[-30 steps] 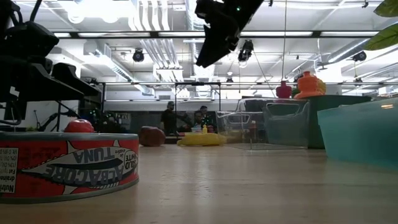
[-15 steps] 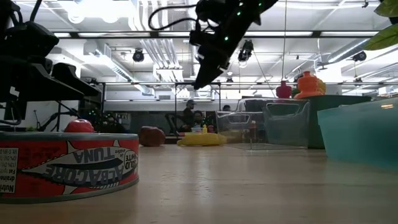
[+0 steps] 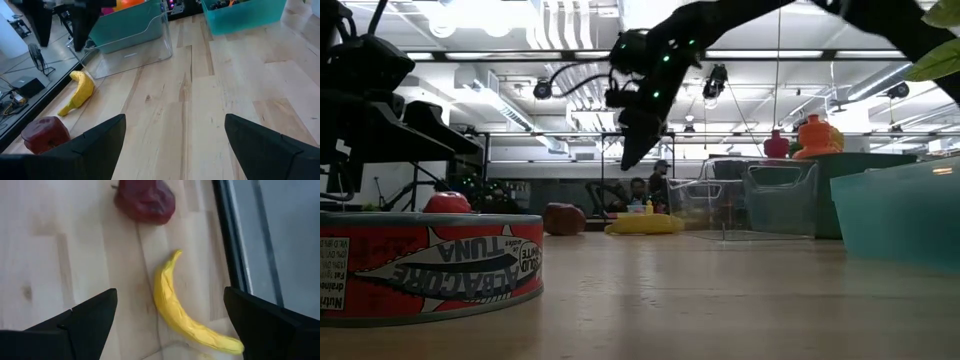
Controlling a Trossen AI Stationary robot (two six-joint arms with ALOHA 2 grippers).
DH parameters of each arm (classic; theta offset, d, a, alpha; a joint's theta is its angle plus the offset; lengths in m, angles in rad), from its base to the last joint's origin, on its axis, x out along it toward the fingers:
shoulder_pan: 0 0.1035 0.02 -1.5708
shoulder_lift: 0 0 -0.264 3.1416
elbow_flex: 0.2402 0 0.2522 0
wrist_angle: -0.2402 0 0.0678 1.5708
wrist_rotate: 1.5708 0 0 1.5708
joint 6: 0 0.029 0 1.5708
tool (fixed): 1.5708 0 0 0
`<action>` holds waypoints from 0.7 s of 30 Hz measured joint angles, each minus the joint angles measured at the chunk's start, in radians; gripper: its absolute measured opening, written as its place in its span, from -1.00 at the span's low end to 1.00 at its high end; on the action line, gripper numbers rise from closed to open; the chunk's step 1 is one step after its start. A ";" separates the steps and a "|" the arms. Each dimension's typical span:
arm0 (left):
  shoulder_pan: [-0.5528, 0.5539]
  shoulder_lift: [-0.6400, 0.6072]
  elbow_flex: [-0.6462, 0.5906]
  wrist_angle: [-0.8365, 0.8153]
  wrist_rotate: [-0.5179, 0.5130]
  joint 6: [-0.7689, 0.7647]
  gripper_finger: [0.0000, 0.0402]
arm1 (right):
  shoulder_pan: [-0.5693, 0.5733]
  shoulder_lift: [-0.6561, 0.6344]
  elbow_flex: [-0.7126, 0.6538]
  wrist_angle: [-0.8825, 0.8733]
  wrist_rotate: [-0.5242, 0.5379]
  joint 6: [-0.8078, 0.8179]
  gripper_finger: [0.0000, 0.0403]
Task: Pick & Place Food Item
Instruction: Put the banana into the green transparent bin
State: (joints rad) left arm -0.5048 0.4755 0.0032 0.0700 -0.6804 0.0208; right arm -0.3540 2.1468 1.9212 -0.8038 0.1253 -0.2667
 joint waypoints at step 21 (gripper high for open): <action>0.000 0.000 0.000 0.000 0.000 0.000 0.71 | -0.026 0.311 0.354 -0.263 -0.006 -0.055 0.81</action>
State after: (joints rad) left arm -0.5049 0.4755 0.0033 0.0700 -0.6804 0.0208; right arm -0.3800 2.4582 2.2749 -1.0672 0.1192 -0.3214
